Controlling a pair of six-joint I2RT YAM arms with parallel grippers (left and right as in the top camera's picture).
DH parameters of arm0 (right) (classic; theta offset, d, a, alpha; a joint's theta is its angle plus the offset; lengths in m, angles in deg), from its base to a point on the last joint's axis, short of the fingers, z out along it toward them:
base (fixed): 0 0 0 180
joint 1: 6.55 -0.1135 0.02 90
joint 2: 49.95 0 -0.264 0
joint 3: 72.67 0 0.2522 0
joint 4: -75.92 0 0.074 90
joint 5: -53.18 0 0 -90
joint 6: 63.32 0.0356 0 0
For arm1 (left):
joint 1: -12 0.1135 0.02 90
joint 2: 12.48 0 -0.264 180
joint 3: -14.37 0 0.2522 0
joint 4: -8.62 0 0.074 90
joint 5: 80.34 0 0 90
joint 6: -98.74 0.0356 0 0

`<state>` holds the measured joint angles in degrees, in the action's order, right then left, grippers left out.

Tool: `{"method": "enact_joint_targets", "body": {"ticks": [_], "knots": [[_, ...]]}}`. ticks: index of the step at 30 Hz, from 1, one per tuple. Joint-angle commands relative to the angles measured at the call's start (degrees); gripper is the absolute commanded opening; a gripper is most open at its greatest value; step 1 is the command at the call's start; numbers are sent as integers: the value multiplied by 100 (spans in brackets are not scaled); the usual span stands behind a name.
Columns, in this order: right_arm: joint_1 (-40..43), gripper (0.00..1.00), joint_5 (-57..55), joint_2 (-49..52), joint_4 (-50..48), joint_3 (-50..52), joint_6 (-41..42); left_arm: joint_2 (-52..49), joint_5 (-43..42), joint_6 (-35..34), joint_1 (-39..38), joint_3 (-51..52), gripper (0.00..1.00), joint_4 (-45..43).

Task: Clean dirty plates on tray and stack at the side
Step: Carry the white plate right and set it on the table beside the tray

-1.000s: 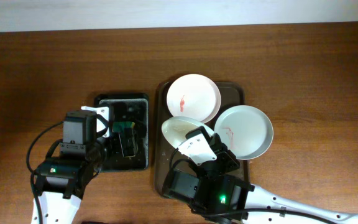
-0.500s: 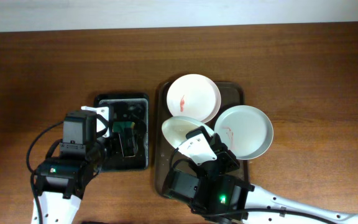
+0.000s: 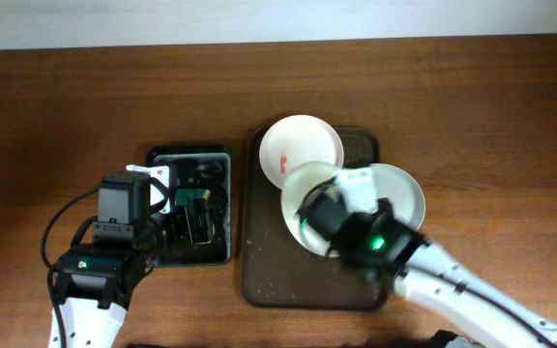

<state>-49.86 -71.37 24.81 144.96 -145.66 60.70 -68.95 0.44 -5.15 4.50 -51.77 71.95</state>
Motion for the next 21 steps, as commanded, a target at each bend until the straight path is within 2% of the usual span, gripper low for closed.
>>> {"method": "enact_joint_targets", "body": {"ticks": [1,3,5,7,11,16,21], "knots": [[1434,4,2616,-391,-85,-275,-732,20,22,74,28,-26,99,-17],[2750,4,3882,-643,-149,-308,-1137,20,20,74,28,-26,99,-17],[4037,4,4395,-699,-149,-308,-1132,20,20,74,28,-26,99,-17],[5530,4,4511,-531,-146,-306,-1130,20,20,74,28,-26,99,-17],[7410,4,4461,94,-337,-306,-1110,20,20,74,28,-26,99,-17],[8487,4,4511,1108,-697,-306,-848,20,20,74,28,-26,99,-17],[8421,4,4419,2065,-802,-304,-870,20,20,74,28,-26,99,-17]]}}
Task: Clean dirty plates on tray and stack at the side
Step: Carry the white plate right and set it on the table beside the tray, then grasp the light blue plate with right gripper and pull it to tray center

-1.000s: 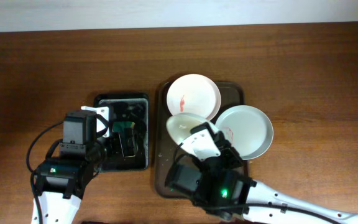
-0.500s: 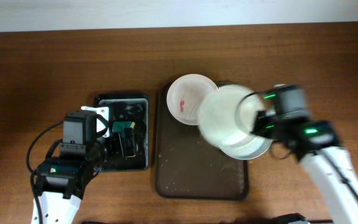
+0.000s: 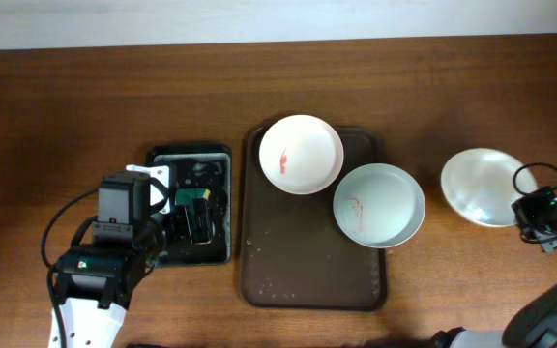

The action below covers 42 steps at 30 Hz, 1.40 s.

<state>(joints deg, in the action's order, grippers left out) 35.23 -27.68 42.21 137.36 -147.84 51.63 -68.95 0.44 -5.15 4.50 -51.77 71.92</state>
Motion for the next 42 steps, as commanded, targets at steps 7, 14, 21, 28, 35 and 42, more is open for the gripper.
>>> {"method": "enact_joint_targets", "body": {"ticks": [7,14,21,28,35,42], "knots": [[-142,55,833,-304,-39,-92,-444,20,22,74,28,-26,99,-15],[-2319,54,140,-1410,616,-68,-1574,20,20,74,28,-26,99,-15],[-3460,49,-831,-31,-269,173,-1440,20,20,74,28,-26,99,-15],[-3464,4,-332,492,-109,177,-1373,20,20,74,28,-26,99,-15],[-3510,4,118,-774,1167,162,-1257,20,20,74,28,-26,99,-15],[-5390,4,136,-1360,1014,1191,-407,20,20,74,28,-26,99,-15]]}}
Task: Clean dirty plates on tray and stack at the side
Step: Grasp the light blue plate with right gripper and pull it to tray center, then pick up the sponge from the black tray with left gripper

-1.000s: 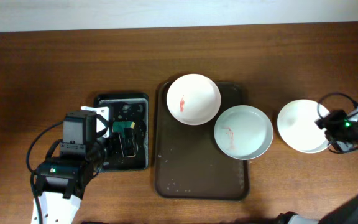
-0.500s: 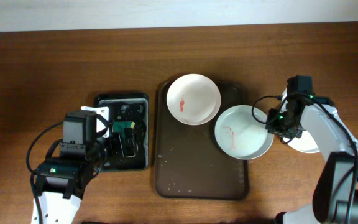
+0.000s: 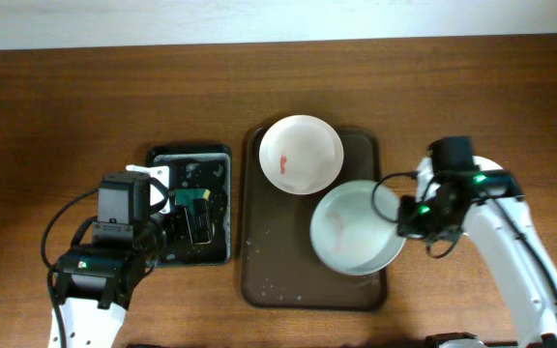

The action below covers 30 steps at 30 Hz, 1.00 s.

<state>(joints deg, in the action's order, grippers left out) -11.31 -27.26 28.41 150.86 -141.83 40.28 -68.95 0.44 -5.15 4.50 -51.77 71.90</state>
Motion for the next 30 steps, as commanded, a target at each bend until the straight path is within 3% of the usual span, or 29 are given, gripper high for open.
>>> {"method": "enact_joint_targets", "body": {"ticks": [1,3,5,7,8,11,14,16,17,19,21,23,24,25,26,28,30], "knots": [[-1038,4,94,63,-780,903,1154,20,20,74,28,-26,100,-13],[-1394,4,103,114,-1622,1333,1609,20,20,74,28,-26,100,-13],[-1670,4,98,109,-2170,1392,1362,20,20,74,28,-26,100,-13],[-1729,33,57,37,-1976,1121,1071,20,20,74,28,-26,99,-13],[-1731,34,-72,-24,-1801,957,1043,20,20,74,28,-26,99,-13],[-1731,35,-269,-404,-1200,256,310,20,-20,68,28,-26,100,-17],[-1731,35,-227,-754,-933,149,310,13,-192,72,28,-26,99,24],[-1733,35,-227,-914,-702,149,313,-192,310,63,28,13,87,188],[-1731,35,-227,-944,-605,149,313,-420,791,-129,28,111,99,225],[-1731,35,-229,-944,-560,149,313,-1027,1154,-341,28,367,99,-48],[-1731,35,-227,-944,-540,149,313,-1698,376,-334,28,380,99,-363],[-1733,35,-227,-944,-520,149,315,-2352,411,-334,28,380,52,-634],[-1731,34,-227,-944,-520,149,315,-2684,404,-339,26,380,37,-837],[-1731,34,-227,-944,-514,149,315,-3047,450,-339,28,380,34,-938],[-1733,34,-227,-944,-494,149,315,-3423,442,-341,26,380,40,-1049],[-1735,34,-227,-944,-472,149,317,-4079,426,-339,28,380,26,-1322],[-1735,34,-227,-944,-472,149,315,-4360,402,-339,28,369,0,-1434]]}}
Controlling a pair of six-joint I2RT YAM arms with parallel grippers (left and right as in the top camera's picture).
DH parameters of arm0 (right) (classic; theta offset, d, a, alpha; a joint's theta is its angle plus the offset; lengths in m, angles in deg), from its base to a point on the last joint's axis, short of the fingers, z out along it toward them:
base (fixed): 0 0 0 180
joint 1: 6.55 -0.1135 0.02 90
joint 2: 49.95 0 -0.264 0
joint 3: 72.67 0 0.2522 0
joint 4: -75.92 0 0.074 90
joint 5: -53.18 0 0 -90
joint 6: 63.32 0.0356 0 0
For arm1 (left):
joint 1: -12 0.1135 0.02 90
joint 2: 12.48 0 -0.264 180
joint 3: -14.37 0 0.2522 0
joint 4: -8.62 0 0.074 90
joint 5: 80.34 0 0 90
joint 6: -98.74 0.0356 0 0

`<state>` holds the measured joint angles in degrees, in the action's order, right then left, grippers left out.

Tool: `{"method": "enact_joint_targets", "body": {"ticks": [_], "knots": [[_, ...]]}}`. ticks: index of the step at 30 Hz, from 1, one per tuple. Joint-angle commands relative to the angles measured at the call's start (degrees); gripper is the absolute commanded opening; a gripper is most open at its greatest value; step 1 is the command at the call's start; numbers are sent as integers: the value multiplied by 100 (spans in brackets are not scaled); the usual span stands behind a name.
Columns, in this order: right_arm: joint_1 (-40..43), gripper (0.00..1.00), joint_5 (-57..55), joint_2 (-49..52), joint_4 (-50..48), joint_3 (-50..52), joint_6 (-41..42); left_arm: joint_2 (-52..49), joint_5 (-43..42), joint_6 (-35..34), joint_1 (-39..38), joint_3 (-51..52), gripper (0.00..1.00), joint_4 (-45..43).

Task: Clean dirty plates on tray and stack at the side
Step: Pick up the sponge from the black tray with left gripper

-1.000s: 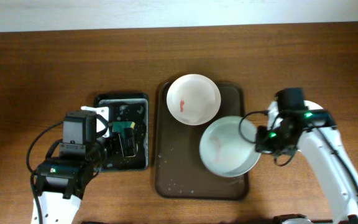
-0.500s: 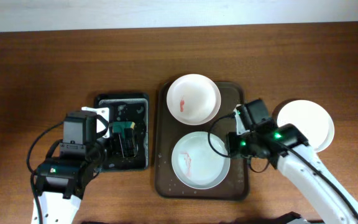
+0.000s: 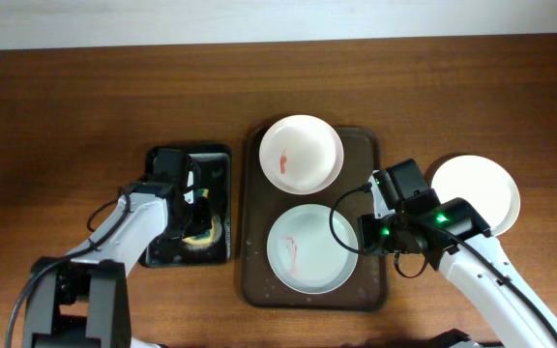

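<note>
Two stained white plates sit on the brown tray (image 3: 255, 271). One plate (image 3: 301, 153) with a red smear lies at the tray's far end. The other dirty plate (image 3: 306, 248) is at the near middle, and my right gripper (image 3: 362, 238) is shut on its right rim. A clean white plate (image 3: 475, 193) rests on the table right of the tray. My left gripper (image 3: 194, 196) reaches into the black tub (image 3: 159, 253), just above a yellow-green sponge (image 3: 203, 232). Its fingers are lost against the dark tub.
The black tub stands close against the tray's left side. The right arm's body lies between the tray and the clean plate. Bare wooden table surrounds everything.
My right gripper has shifted the near dirty plate left, from the tray's right side to its near middle. The left arm has swung up and reached into the black tub.
First the right arm was over the tray with a plate on top of another. Then that plate lay on the table at the right, leaving two dirty plates on the tray. After that the right gripper held the near dirty plate, now moved left while the left reaches the tub.
</note>
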<state>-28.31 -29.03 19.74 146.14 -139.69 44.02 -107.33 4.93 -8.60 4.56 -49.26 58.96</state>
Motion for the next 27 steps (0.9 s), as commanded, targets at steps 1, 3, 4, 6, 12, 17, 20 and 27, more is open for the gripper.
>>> {"method": "enact_joint_targets", "body": {"ticks": [1,3,4,6,12,17,20,27], "knots": [[-35,34,-50,-76,17,-66,-59,-483,-44,11,22,-7,0,81],[-35,34,-50,-76,35,-66,-59,-319,-44,31,22,-503,0,732],[-35,34,-50,-76,35,-66,-59,-166,-42,33,22,-879,16,1182],[-35,34,-52,-76,35,-66,-59,-28,9,114,22,-1189,51,1438],[-35,34,-50,-76,33,-66,-57,-227,756,114,22,-909,45,566],[-35,34,-50,-76,35,-66,-39,-638,551,120,22,-533,0,-52],[-35,33,-48,-76,59,-66,-39,-581,389,380,22,-881,1,232],[-35,34,-50,-76,81,-66,-42,-365,105,376,22,-2103,52,2149]]}}
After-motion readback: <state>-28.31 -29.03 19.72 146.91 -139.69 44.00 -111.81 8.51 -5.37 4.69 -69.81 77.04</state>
